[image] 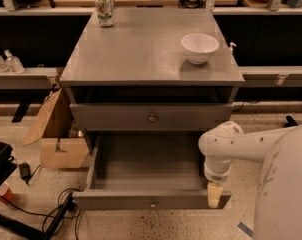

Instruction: Open middle drawer

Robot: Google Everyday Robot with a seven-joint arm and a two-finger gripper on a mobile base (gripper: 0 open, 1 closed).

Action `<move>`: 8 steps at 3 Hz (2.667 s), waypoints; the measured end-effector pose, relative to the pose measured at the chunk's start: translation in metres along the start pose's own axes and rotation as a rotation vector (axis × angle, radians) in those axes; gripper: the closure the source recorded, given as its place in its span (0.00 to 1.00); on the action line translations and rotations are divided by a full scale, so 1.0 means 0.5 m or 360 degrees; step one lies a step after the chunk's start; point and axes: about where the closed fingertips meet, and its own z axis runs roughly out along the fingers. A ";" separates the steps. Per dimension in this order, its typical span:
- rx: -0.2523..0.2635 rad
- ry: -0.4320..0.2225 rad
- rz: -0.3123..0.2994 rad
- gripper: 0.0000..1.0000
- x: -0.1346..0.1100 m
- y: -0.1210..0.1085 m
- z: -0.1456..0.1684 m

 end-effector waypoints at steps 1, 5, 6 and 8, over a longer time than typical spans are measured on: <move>0.0037 -0.0072 -0.0030 0.41 -0.022 -0.038 -0.013; 0.0132 -0.0542 -0.0276 1.00 -0.204 -0.112 0.117; 0.0225 -0.0400 -0.0297 1.00 -0.225 -0.117 0.169; 0.0136 -0.0382 -0.0265 1.00 -0.202 -0.071 0.193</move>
Offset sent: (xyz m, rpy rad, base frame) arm 0.0654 0.0300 -0.0112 0.2804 -0.1509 0.0666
